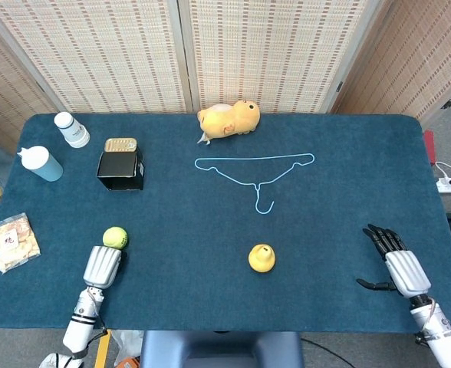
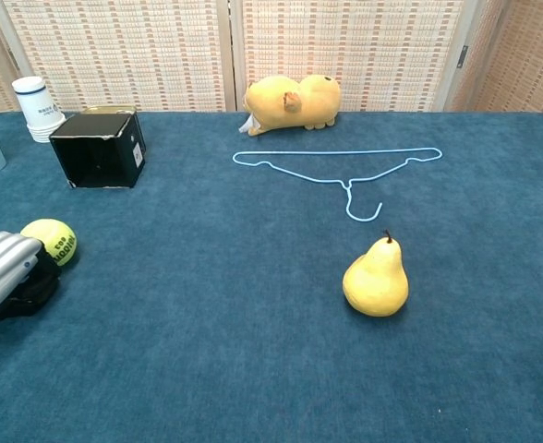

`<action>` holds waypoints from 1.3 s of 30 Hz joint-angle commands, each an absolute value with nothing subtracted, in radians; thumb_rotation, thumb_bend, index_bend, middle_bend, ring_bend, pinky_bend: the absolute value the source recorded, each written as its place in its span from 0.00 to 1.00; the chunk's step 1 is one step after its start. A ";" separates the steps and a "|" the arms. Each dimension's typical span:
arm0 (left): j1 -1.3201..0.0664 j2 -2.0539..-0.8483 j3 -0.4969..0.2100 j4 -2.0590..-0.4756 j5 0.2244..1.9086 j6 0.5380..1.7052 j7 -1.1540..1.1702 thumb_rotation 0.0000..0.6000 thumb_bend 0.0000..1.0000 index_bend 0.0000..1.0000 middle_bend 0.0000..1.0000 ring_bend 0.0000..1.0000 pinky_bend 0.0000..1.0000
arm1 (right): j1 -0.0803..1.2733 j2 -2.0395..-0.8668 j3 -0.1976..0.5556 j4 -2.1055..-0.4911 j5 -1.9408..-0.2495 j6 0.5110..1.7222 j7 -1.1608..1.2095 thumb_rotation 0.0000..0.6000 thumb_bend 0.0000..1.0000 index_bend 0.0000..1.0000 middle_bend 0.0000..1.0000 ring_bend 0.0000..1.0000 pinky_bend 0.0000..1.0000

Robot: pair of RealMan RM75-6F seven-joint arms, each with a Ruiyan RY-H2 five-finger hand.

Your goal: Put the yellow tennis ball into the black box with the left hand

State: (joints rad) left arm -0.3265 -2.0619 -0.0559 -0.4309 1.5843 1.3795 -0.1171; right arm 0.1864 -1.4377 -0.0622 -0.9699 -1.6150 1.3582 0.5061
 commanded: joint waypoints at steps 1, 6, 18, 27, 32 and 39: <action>-0.342 -2.078 -0.051 -0.405 1.579 1.362 -0.141 1.00 0.73 1.00 1.00 1.00 1.00 | 0.188 -1.438 -0.061 -0.974 -1.611 1.353 0.499 0.99 0.00 0.00 0.00 0.00 0.00; -0.368 -2.091 -0.058 -0.379 1.566 1.341 -0.162 1.00 0.73 1.00 1.00 1.00 1.00 | 0.189 -1.440 -0.057 -0.980 -1.604 1.345 0.484 0.99 0.00 0.00 0.00 0.00 0.00; -0.451 -2.086 -0.091 -0.376 1.526 1.277 -0.191 1.00 0.73 1.00 1.00 1.00 1.00 | 0.201 -1.443 -0.048 -0.994 -1.585 1.310 0.452 0.99 0.00 0.00 0.00 0.00 0.00; -0.500 -2.084 -0.105 -0.355 1.502 1.218 -0.217 1.00 0.73 1.00 1.00 1.00 1.00 | 0.209 -1.448 -0.038 -0.996 -1.568 1.285 0.437 0.99 0.00 0.00 0.00 0.00 0.00; -0.526 -2.088 -0.111 -0.334 1.492 1.196 -0.240 1.00 0.72 1.00 1.00 1.00 1.00 | 0.215 -1.452 -0.034 -0.996 -1.559 1.270 0.428 0.99 0.00 0.00 0.00 0.00 0.00; -0.564 -2.092 -0.117 -0.325 1.482 1.172 -0.271 1.00 0.72 1.00 1.00 1.00 1.00 | 0.220 -1.454 -0.028 -1.000 -1.548 1.257 0.418 0.99 0.00 0.00 0.00 0.00 0.00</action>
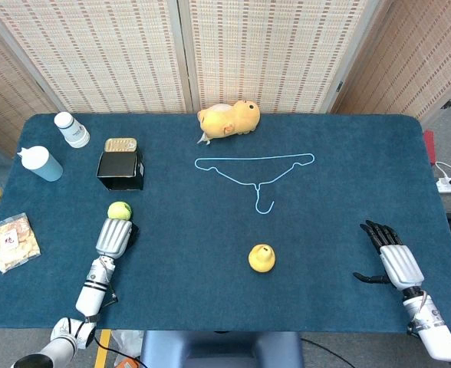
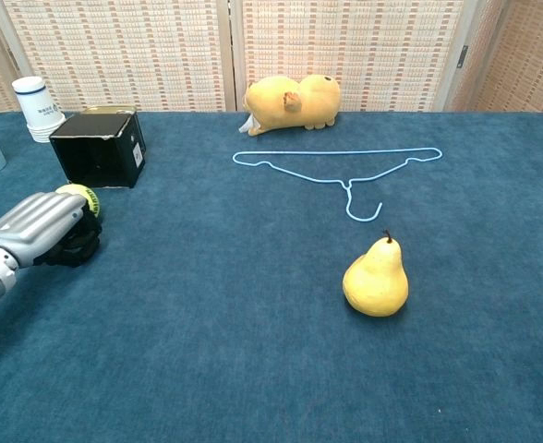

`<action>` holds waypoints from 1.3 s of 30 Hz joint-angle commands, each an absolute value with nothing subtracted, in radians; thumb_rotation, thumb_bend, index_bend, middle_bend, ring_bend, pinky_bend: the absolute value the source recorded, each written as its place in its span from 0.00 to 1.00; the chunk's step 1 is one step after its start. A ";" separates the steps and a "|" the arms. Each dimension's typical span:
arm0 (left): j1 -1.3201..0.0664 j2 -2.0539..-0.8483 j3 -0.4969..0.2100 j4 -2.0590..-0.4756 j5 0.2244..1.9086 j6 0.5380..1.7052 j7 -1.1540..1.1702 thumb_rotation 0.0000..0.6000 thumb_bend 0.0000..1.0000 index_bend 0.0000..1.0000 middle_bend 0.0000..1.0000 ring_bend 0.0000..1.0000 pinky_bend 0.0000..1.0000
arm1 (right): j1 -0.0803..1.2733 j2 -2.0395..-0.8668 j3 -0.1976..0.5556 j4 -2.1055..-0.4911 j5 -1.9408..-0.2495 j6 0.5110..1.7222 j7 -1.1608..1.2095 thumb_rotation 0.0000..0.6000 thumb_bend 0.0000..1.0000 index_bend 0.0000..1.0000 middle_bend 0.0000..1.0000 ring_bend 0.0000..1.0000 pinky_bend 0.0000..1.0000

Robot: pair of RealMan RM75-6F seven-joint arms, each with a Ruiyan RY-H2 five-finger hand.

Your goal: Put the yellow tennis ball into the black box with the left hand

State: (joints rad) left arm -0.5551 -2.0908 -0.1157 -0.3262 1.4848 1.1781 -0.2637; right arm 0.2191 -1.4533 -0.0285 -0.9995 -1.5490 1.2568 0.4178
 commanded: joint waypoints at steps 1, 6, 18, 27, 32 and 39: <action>-0.567 -2.090 -0.115 -0.330 1.484 1.169 -0.283 1.00 0.72 1.00 1.00 1.00 1.00 | 0.220 -1.454 -0.027 -0.999 -1.548 1.257 0.419 1.00 0.00 0.00 0.00 0.00 0.00; -0.586 -2.048 -0.072 -0.357 1.524 1.156 -0.395 0.86 0.30 0.94 0.92 0.93 0.98 | 0.222 -1.456 -0.028 -0.990 -1.556 1.264 0.458 0.99 0.00 0.00 0.00 0.00 0.00; -0.652 -1.987 -0.081 -0.369 1.500 1.036 -0.425 0.35 0.19 0.27 0.13 0.04 0.09 | 0.227 -1.462 -0.029 -0.978 -1.555 1.254 0.452 0.99 0.00 0.00 0.00 0.00 0.00; -0.670 -1.964 -0.141 -0.401 1.392 0.852 -0.237 0.31 0.18 0.04 0.00 0.00 0.00 | 0.226 -1.458 -0.034 -0.974 -1.563 1.264 0.466 0.99 0.00 0.00 0.00 0.00 0.00; -0.666 -1.953 -0.143 -0.412 1.386 0.858 -0.219 0.30 0.18 0.03 0.00 0.00 0.00 | 0.227 -1.457 -0.037 -0.972 -1.571 1.271 0.471 0.99 0.00 0.00 0.00 0.00 0.00; -0.647 -1.896 -0.135 -0.513 1.392 0.902 -0.188 0.30 0.18 0.02 0.00 0.00 0.00 | 0.219 -1.457 -0.043 -0.963 -1.583 1.296 0.488 0.99 0.00 0.00 0.00 0.00 0.00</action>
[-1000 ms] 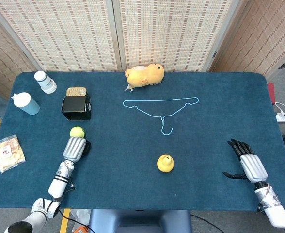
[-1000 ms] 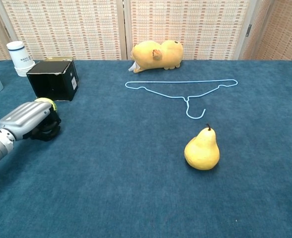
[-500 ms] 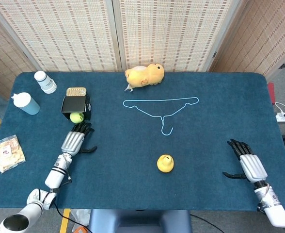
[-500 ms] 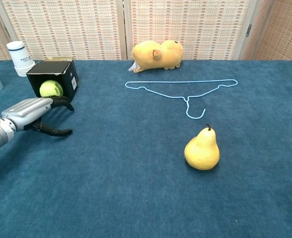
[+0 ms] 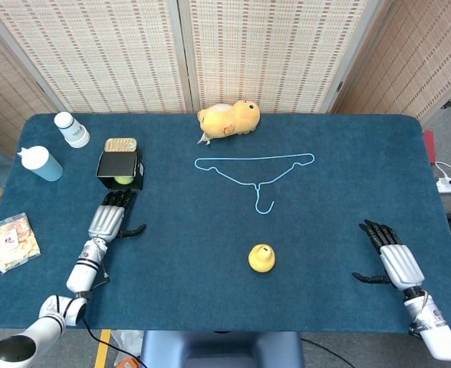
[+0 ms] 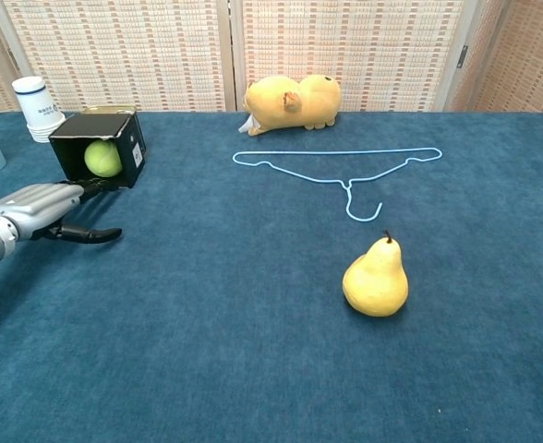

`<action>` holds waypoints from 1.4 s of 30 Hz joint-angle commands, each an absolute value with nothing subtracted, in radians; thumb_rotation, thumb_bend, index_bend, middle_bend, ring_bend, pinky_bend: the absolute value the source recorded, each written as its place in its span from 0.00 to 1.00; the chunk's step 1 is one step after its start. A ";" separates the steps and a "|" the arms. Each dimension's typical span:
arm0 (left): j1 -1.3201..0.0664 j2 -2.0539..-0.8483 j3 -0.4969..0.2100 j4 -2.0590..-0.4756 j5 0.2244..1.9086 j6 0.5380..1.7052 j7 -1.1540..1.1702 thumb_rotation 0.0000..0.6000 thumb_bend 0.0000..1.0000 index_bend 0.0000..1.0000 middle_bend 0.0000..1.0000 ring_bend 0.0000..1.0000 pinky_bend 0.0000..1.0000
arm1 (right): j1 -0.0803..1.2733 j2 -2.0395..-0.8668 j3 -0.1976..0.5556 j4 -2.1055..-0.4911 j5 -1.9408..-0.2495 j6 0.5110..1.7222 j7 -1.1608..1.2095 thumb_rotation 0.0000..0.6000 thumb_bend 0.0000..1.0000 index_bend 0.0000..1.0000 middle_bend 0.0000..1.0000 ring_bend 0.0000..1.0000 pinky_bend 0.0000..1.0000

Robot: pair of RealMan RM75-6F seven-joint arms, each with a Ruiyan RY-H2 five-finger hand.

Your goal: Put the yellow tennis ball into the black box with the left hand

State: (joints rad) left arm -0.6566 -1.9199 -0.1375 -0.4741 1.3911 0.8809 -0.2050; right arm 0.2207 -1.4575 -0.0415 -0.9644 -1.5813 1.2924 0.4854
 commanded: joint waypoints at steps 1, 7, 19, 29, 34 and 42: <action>-0.645 -1.888 -0.135 -0.526 1.392 0.909 -0.182 0.30 0.18 0.02 0.00 0.00 0.00 | 0.219 -1.457 -0.043 -0.962 -1.585 1.298 0.490 0.99 0.00 0.00 0.00 0.00 0.00; -0.636 -1.838 -0.149 -0.615 1.375 0.932 -0.138 0.30 0.18 0.02 0.00 0.00 0.00 | 0.215 -1.456 -0.048 -0.955 -1.594 1.314 0.503 0.99 0.00 0.00 0.00 0.00 0.00; -0.627 -1.807 -0.150 -0.695 1.336 0.900 -0.069 0.30 0.18 0.01 0.00 0.00 0.00 | 0.211 -1.458 -0.052 -0.941 -1.607 1.338 0.524 0.99 0.00 0.00 0.00 0.00 0.00; -0.602 -1.771 -0.142 -0.746 1.328 0.929 -0.037 0.30 0.18 0.00 0.00 0.00 0.00 | 0.213 -1.461 -0.053 -0.932 -1.610 1.341 0.532 0.99 0.00 0.00 0.00 0.00 0.00; -0.516 -1.681 -0.115 -0.902 1.306 0.992 0.038 0.30 0.18 0.00 0.00 0.00 0.00 | 0.209 -1.456 -0.057 -0.929 -1.617 1.355 0.552 0.99 0.00 0.00 0.00 0.00 0.00; -0.277 -1.436 0.008 -1.301 1.365 1.261 0.062 0.30 0.18 0.01 0.00 0.00 0.00 | 0.183 -1.450 -0.077 -0.908 -1.655 1.437 0.602 0.99 0.00 0.00 0.00 0.00 0.00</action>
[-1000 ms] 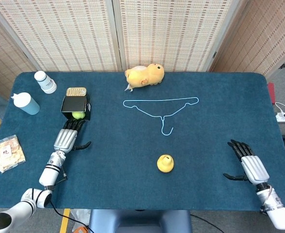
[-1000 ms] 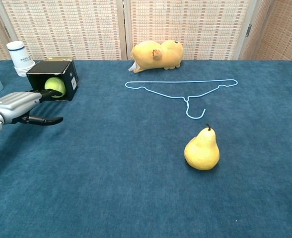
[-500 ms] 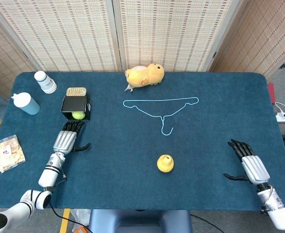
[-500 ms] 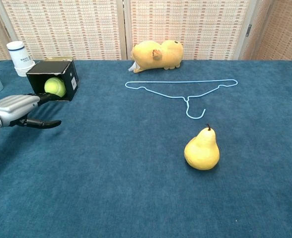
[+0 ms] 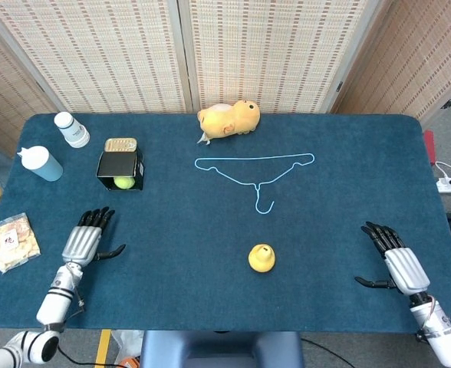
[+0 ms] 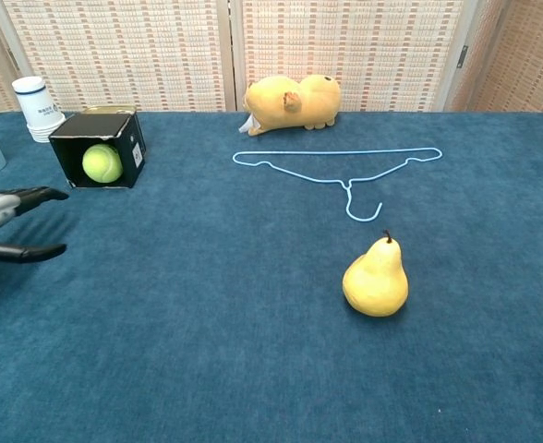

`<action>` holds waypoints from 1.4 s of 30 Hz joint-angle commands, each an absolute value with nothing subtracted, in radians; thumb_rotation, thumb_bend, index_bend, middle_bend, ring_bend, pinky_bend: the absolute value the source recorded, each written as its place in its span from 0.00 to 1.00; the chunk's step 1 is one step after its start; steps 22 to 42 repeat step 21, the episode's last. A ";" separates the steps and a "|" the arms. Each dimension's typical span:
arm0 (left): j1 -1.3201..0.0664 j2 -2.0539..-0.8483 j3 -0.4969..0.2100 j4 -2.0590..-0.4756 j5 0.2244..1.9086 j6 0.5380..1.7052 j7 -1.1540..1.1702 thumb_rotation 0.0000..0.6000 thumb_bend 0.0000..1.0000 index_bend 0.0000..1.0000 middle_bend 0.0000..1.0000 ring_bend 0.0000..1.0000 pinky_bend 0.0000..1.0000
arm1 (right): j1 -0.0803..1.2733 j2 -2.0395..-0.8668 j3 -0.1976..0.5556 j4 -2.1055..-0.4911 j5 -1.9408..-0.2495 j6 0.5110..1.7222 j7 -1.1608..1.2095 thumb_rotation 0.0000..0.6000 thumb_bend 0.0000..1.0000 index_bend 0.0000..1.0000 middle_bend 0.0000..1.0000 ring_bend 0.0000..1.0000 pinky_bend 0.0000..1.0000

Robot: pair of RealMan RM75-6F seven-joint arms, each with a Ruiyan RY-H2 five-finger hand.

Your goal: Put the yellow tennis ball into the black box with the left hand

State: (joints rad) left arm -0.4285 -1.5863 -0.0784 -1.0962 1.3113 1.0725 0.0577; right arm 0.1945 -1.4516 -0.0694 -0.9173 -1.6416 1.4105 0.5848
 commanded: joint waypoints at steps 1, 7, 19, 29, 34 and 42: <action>-0.251 -1.413 0.023 -1.330 1.384 1.300 0.048 0.31 0.18 0.01 0.00 0.00 0.00 | 0.181 -1.450 -0.078 -0.905 -1.658 1.443 0.606 0.99 0.00 0.00 0.00 0.00 0.00; -0.121 -1.334 0.088 -1.401 1.456 1.471 -0.034 0.31 0.18 0.02 0.00 0.00 0.00 | 0.172 -1.456 -0.077 -0.892 -1.659 1.464 0.610 0.99 0.00 0.00 0.00 0.00 0.00; -0.072 -1.371 0.087 -1.331 1.523 1.535 -0.033 0.30 0.18 0.02 0.00 0.00 0.00 | 0.174 -1.463 -0.077 -0.877 -1.657 1.456 0.609 0.99 0.00 0.00 0.00 0.00 0.00; -0.075 -1.369 0.081 -1.340 1.528 1.532 -0.035 0.30 0.18 0.02 0.00 0.00 0.00 | 0.173 -1.464 -0.078 -0.875 -1.656 1.453 0.610 0.99 0.00 0.00 0.00 0.00 0.00; -0.075 -1.369 0.081 -1.340 1.528 1.532 -0.035 0.30 0.18 0.02 0.00 0.00 0.00 | 0.173 -1.464 -0.078 -0.875 -1.656 1.453 0.610 0.99 0.00 0.00 0.00 0.00 0.00; -0.075 -1.369 0.081 -1.340 1.528 1.532 -0.035 0.30 0.18 0.02 0.00 0.00 0.00 | 0.173 -1.464 -0.078 -0.875 -1.656 1.453 0.610 0.99 0.00 0.00 0.00 0.00 0.00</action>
